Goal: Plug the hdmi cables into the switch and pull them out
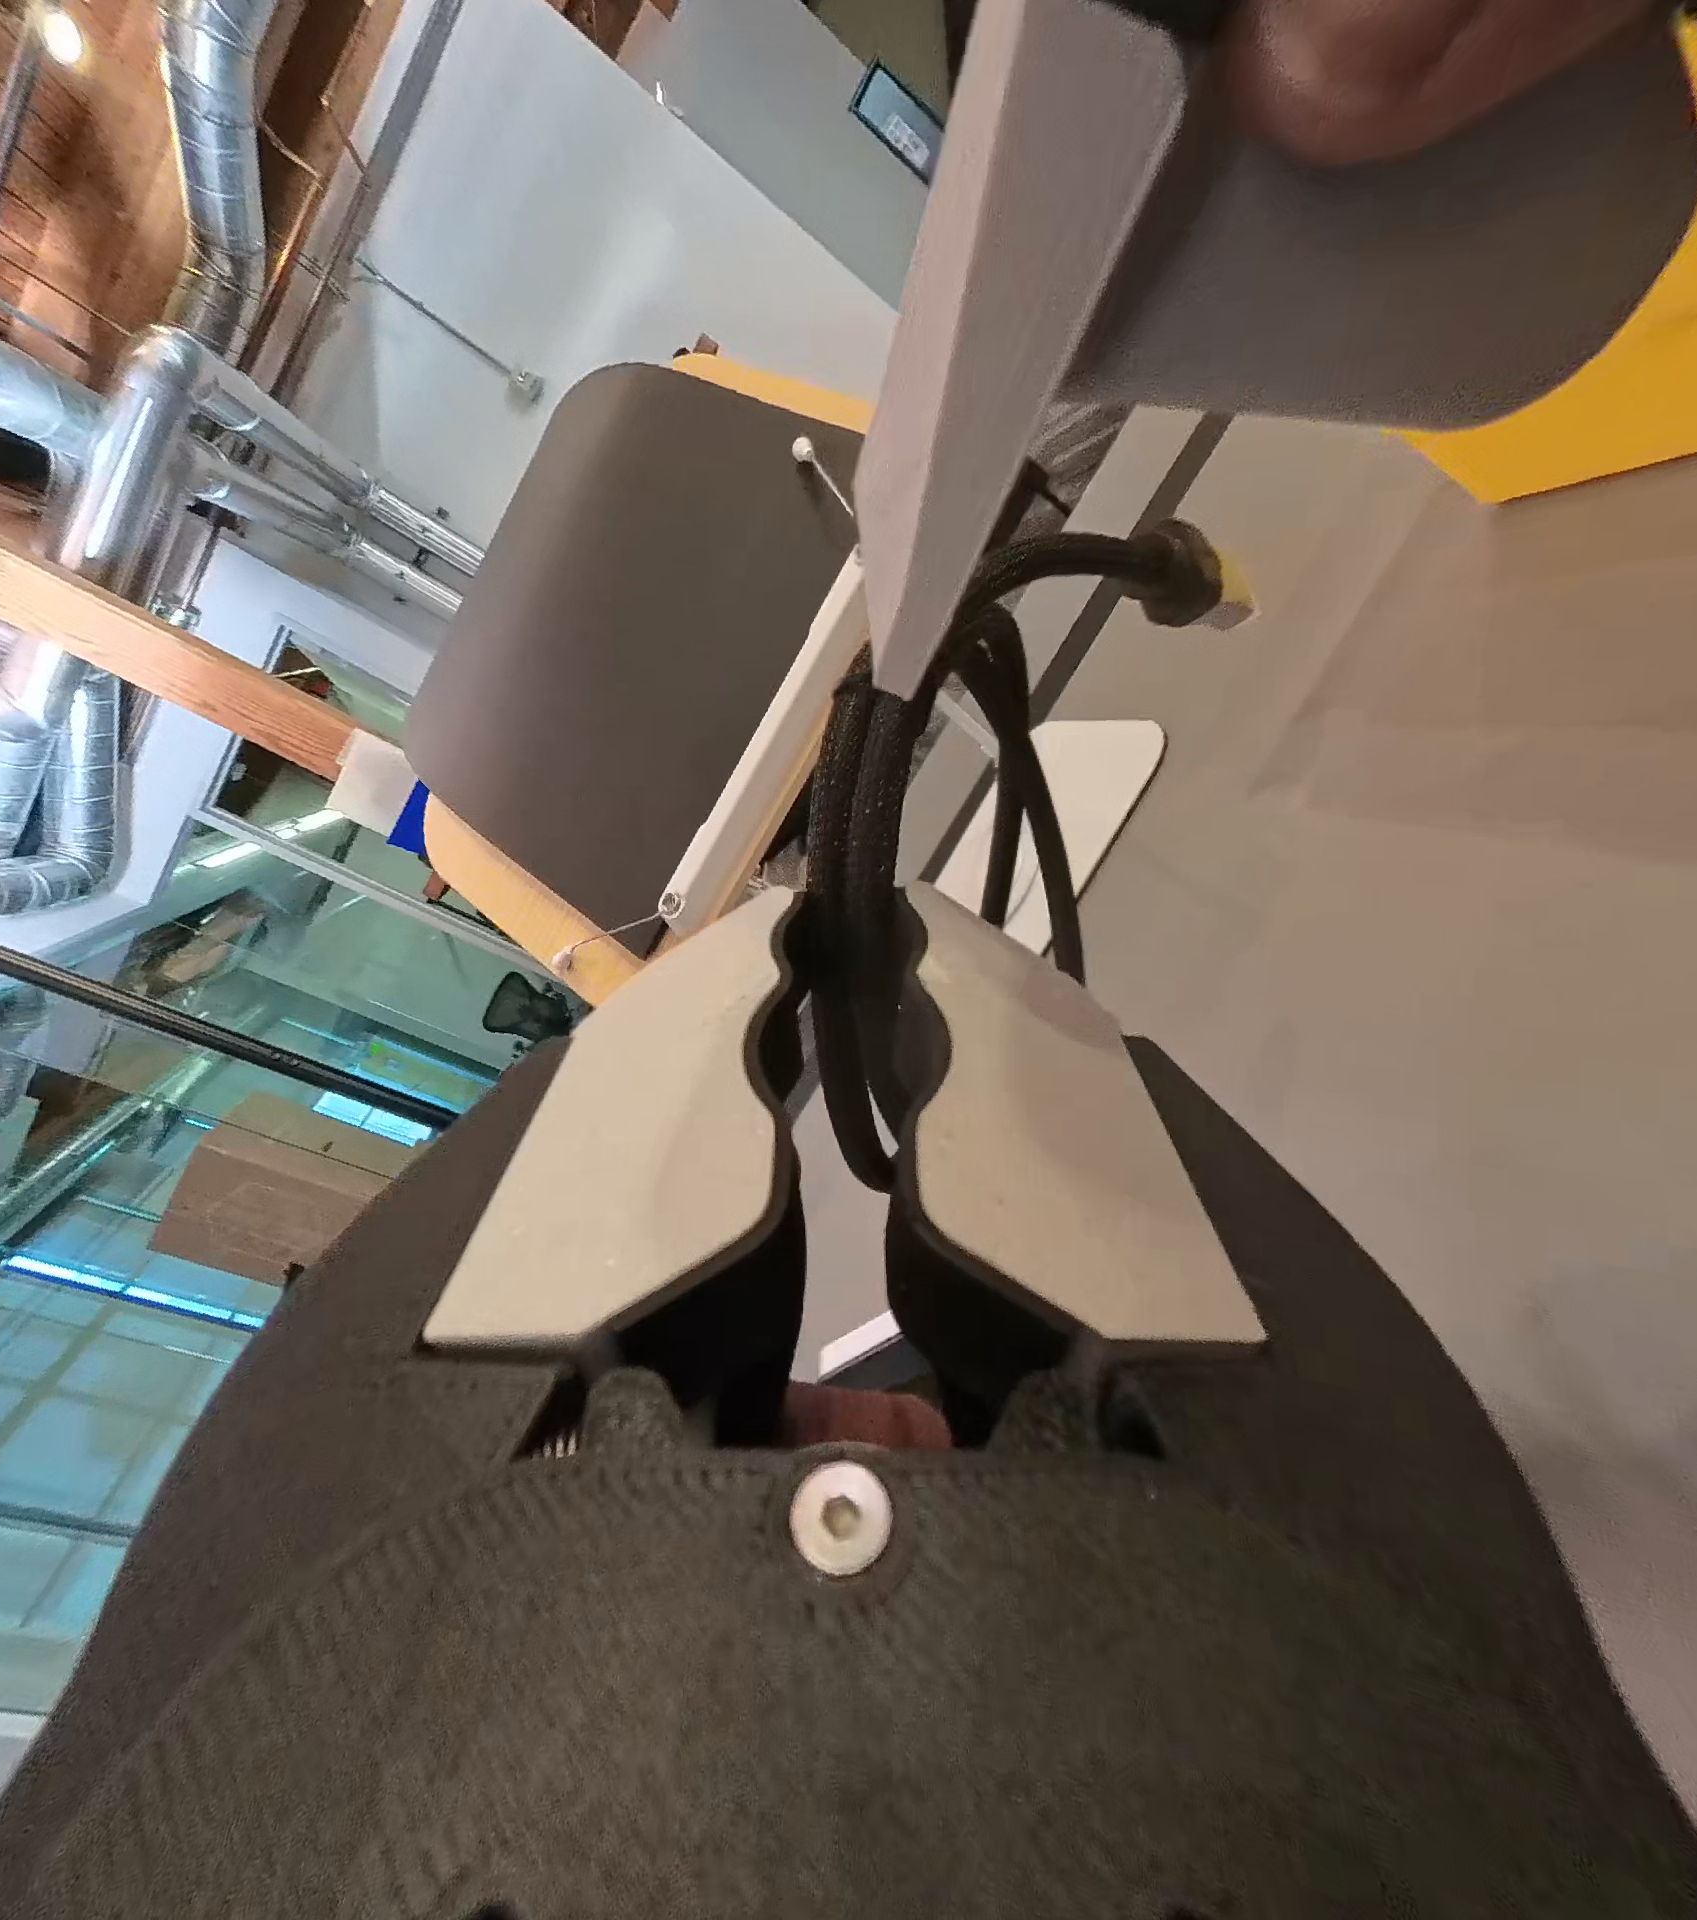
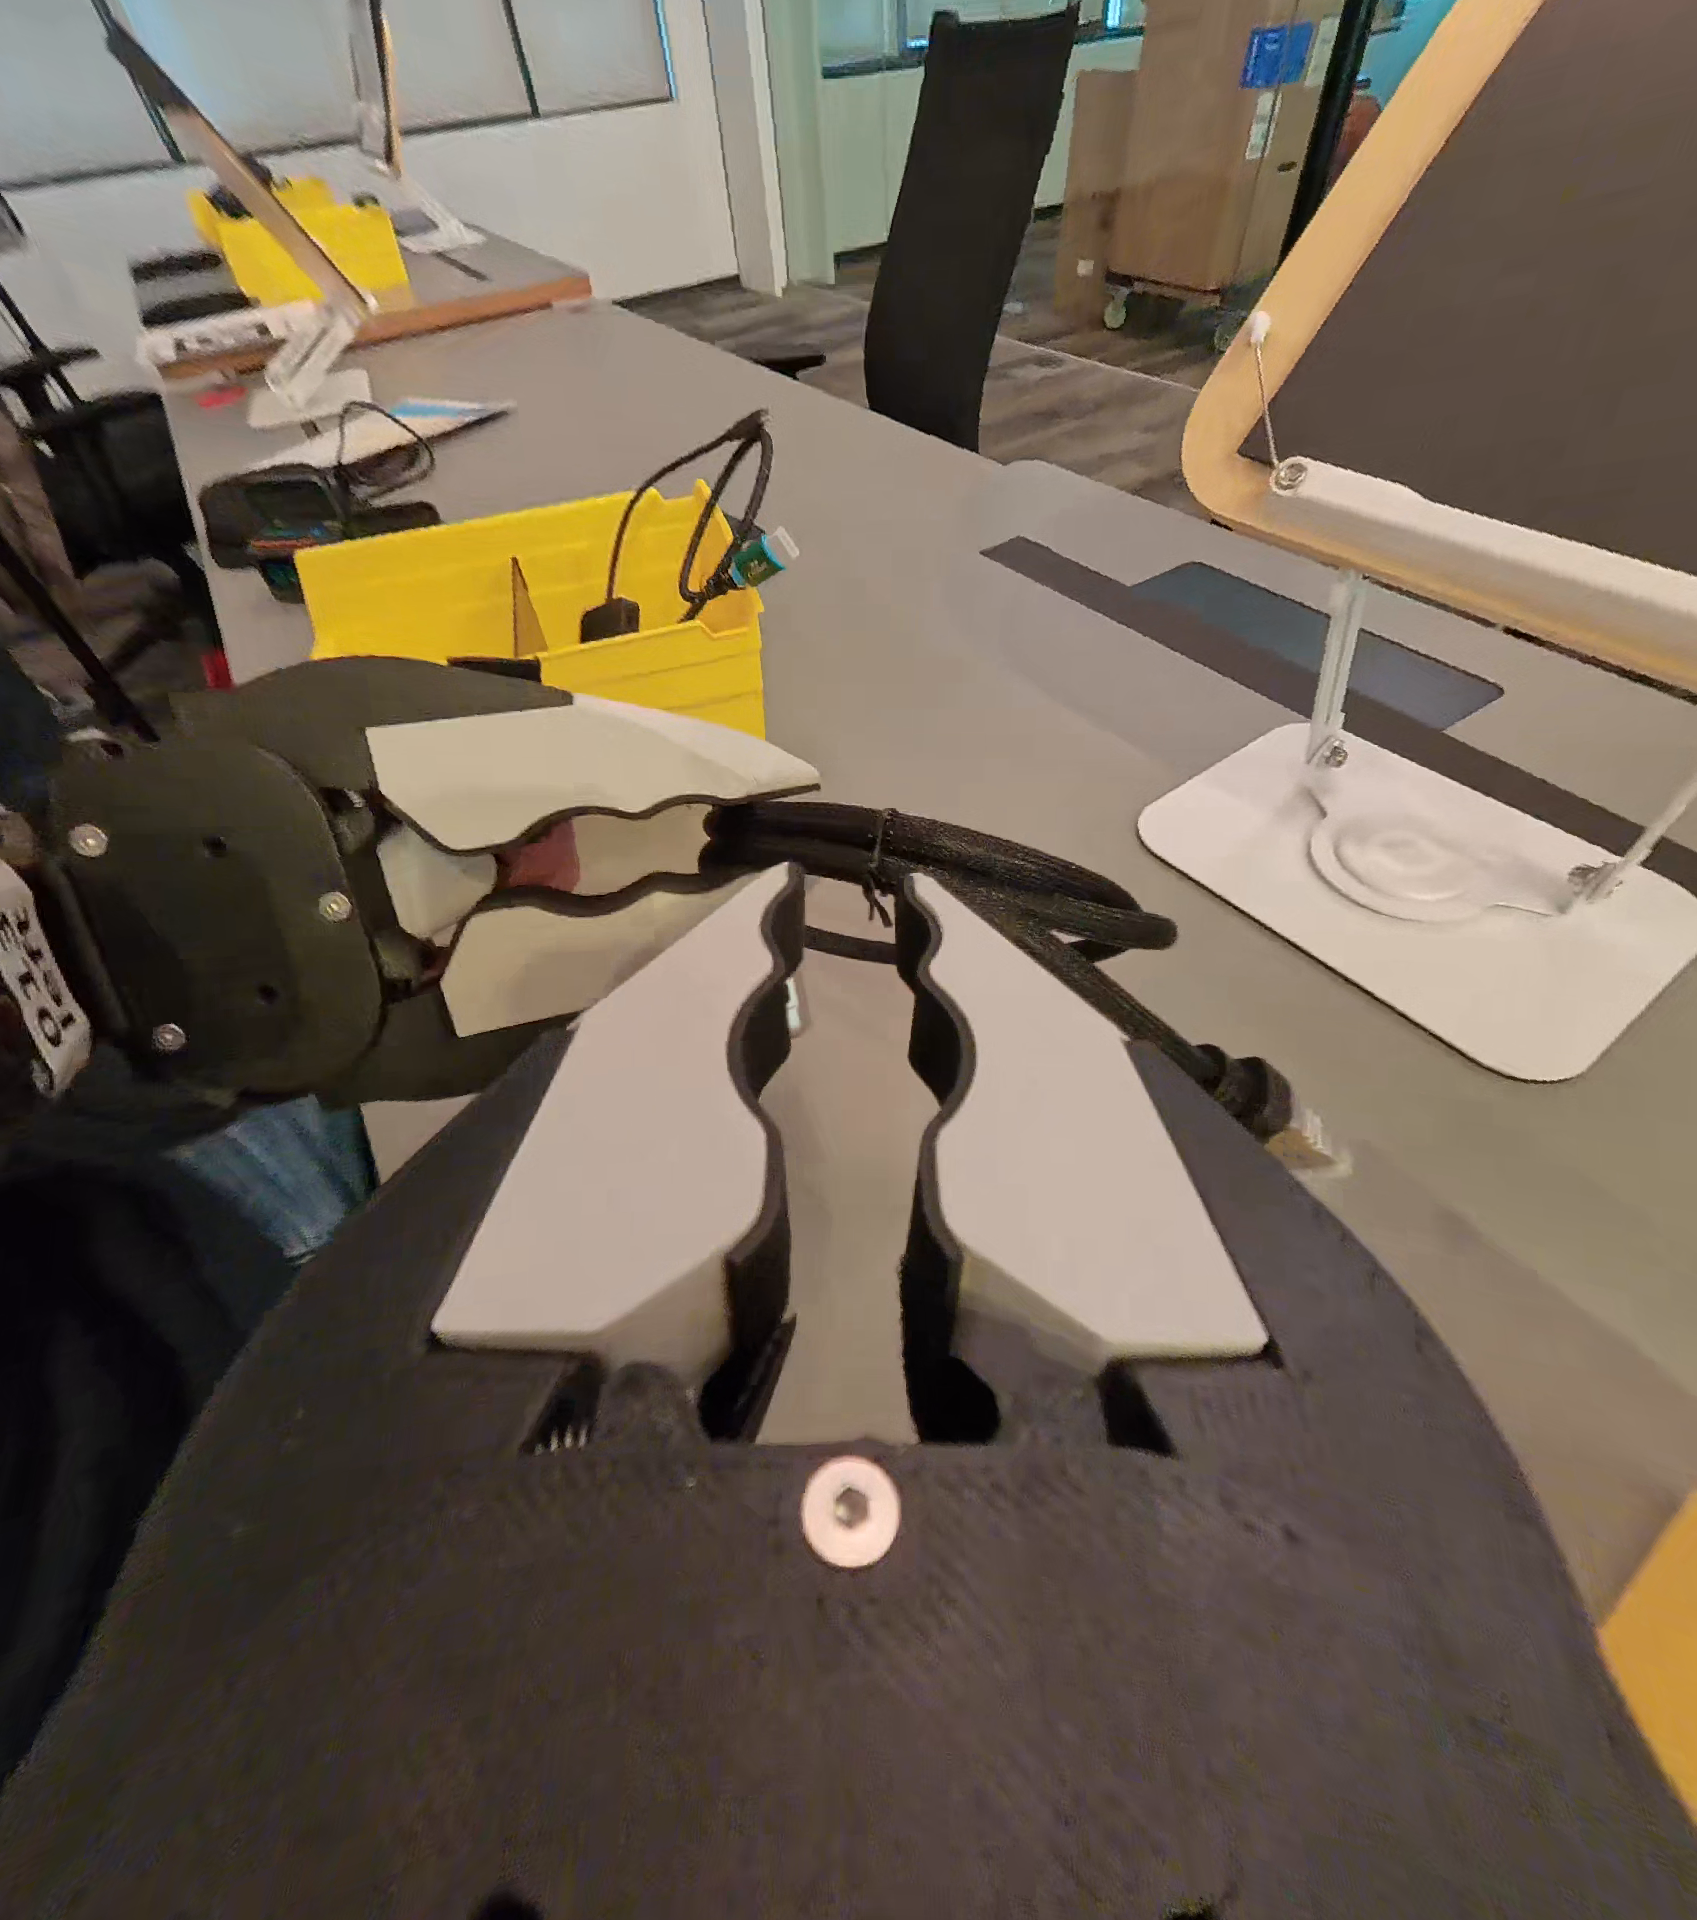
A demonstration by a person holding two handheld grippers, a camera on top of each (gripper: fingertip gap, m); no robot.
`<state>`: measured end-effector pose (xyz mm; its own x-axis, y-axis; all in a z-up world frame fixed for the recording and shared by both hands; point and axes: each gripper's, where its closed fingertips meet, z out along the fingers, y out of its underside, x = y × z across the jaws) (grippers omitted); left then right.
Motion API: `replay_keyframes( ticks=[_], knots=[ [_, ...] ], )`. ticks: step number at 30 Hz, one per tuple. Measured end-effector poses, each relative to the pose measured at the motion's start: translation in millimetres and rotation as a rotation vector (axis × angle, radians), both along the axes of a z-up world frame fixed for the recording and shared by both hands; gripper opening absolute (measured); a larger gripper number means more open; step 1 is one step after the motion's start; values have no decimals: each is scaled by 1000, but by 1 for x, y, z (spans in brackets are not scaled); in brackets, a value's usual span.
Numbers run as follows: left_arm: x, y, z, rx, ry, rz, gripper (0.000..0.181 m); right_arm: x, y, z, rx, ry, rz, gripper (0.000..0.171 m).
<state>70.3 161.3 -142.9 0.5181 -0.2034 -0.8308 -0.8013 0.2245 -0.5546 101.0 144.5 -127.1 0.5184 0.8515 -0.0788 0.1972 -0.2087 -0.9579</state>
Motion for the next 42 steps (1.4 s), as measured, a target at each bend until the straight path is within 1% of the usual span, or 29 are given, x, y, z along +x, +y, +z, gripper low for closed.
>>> replay_keyframes(
  ticks=[4, 10, 15, 20, 22, 26, 30, 32, 33, 34, 36, 37, 38, 40, 41, 42],
  knots=[
    [1, 0, 0, 16, 7, 18, 12, 1, 3, -4, -20, 23, -30, 8],
    [5, -2, -5, -39, -38, 11, 12, -1, 7, -9, 23, 6, -68, 1],
    [3, -3, -9, -75, -47, -4, 12, -2, 6, -15, 150, -136, -62, 0],
    [5, -3, -11, -175, -55, -70, 12, 2, 6, -18, 323, -388, -3, 0],
    [6, -3, -9, -243, -78, -113, 12, 4, 5, -18, 406, -502, 26, 0],
    [7, -5, -3, -351, -94, -216, 12, 7, 3, -12, 699, -839, 127, 0],
    [8, -11, -2, -468, -95, -288, 12, 8, -4, -11, 1019, -1194, 285, 0],
    [8, -13, -3, -506, -116, -308, 12, 7, -5, -9, 1127, -1307, 338, 0],
    [8, -12, -3, -511, -140, -307, 12, 6, -3, -7, 1149, -1313, 344, 0],
    [8, -11, -1, -508, -162, -304, 12, 6, -2, -5, 1126, -1277, 341, 0],
    [6, -8, 2, -468, -189, -278, 12, 9, 3, 3, 997, -1172, 282, 2],
    [2, -4, 5, -428, -195, -243, 12, 14, 8, 7, 910, -1121, 227, 15],
    [-1, -1, 6, -374, -176, -212, 12, 18, 11, 8, 803, -1053, 185, 20],
    [-6, 4, 9, -250, -126, -147, 12, 18, 10, 9, 605, -837, 128, 25],
    [-6, 5, 10, -202, -102, -128, 12, 16, 8, 10, 510, -717, 108, 23],
    [-7, 5, 12, -151, -75, -107, 12, 13, 6, 8, 411, -608, 97, 16]
  ],
)
